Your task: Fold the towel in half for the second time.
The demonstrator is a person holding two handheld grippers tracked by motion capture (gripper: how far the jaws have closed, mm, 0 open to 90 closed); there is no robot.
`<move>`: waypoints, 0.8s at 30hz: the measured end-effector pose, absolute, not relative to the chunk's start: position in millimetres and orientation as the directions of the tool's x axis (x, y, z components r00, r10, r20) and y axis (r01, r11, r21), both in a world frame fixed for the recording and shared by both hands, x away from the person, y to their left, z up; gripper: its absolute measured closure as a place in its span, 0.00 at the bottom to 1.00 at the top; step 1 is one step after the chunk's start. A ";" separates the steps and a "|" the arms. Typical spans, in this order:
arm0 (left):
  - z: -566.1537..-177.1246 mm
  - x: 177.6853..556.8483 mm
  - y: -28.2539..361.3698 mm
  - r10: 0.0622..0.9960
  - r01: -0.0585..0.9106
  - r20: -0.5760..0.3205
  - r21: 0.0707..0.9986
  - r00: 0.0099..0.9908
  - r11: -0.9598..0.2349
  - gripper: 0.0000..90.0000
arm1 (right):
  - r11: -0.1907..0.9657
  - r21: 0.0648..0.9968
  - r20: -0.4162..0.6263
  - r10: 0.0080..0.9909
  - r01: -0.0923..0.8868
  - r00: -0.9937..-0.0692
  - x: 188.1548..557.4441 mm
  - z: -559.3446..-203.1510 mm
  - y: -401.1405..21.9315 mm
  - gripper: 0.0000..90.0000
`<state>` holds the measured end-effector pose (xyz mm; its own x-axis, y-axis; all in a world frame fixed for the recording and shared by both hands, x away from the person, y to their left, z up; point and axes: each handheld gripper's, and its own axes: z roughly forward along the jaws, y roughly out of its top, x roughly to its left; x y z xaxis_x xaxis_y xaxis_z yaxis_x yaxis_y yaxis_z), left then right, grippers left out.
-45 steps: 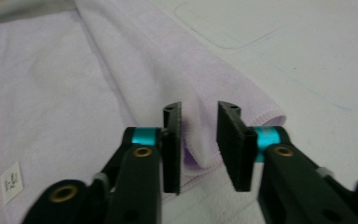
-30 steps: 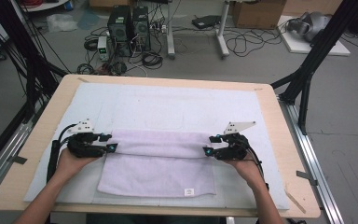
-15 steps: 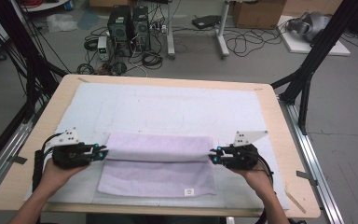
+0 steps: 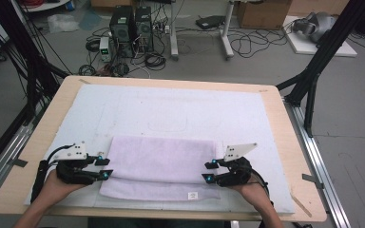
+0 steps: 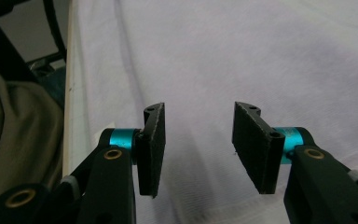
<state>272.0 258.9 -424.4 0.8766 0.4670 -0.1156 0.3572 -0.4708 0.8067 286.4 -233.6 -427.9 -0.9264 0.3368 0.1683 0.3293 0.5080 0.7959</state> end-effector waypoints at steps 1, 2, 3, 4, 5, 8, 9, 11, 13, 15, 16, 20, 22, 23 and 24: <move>-427.5 271.4 258.4 0.456 0.356 -0.118 0.801 0.882 -0.482 0.63 | 0.516 0.791 0.166 0.336 0.328 -0.927 285.2 -429.9 -232.6 0.60; -430.5 270.9 258.0 0.439 0.357 -0.129 0.795 0.889 -0.490 0.70 | 0.530 0.784 0.159 0.331 0.323 -0.930 283.8 -432.6 -231.5 0.60; -433.6 270.4 257.0 0.437 0.359 -0.127 0.786 0.890 -0.503 0.72 | 0.542 0.775 0.160 0.330 0.326 -0.930 282.5 -434.9 -230.9 0.60; -435.5 270.5 256.3 0.441 0.360 -0.124 0.784 0.889 -0.506 0.72 | 0.548 0.769 0.160 0.332 0.328 -0.930 281.6 -438.0 -230.4 0.60; -437.2 270.3 255.5 0.446 0.364 -0.122 0.779 0.887 -0.510 0.71 | 0.554 0.763 0.161 0.335 0.332 -0.928 281.2 -439.6 -230.3 0.61; -440.4 269.9 250.8 0.458 0.362 -0.108 0.779 0.882 -0.512 0.70 | 0.562 0.760 0.143 0.343 0.325 -0.928 281.0 -443.8 -229.3 0.66; -440.5 269.9 249.0 0.463 0.357 -0.096 0.776 0.881 -0.519 0.72 | 0.566 0.764 0.125 0.343 0.311 -0.931 281.0 -444.2 -228.9 0.69; -440.8 270.6 246.4 0.471 0.356 -0.085 0.775 0.878 -0.522 0.82 | 0.569 0.763 0.115 0.346 0.306 -0.931 281.1 -444.3 -228.7 0.77; -440.3 271.9 244.7 0.478 0.356 -0.082 0.777 0.874 -0.519 0.92 | 0.565 0.765 0.119 0.346 0.308 -0.931 282.1 -443.8 -229.2 0.87; -439.6 273.2 243.6 0.481 0.359 -0.082 0.777 0.873 -0.518 0.94 | 0.561 0.763 0.134 0.348 0.321 -0.928 283.3 -443.1 -229.8 0.88; -439.3 273.2 243.2 0.478 0.357 -0.082 0.776 0.874 -0.520 0.95 | 0.562 0.764 0.134 0.344 0.318 -0.929 284.0 -443.3 -229.8 0.89; -436.7 270.3 244.2 0.483 0.349 -0.070 0.781 0.873 -0.518 0.96 | 0.560 0.770 0.122 0.339 0.305 -0.933 282.8 -441.5 -230.7 0.94; -432.0 269.7 246.6 0.486 0.345 -0.070 0.792 0.871 -0.504 0.97 | 0.551 0.777 0.118 0.346 0.303 -0.931 281.8 -438.1 -231.9 0.95; -428.1 269.7 248.1 0.486 0.342 -0.074 0.800 0.871 -0.492 0.97 | 0.543 0.781 0.125 0.346 0.307 -0.930 282.1 -436.5 -232.5 0.95; -425.7 269.1 248.6 0.486 0.341 -0.075 0.804 0.871 -0.487 0.97 | 0.537 0.788 0.125 0.339 0.301 -0.932 283.7 -434.1 -233.8 0.95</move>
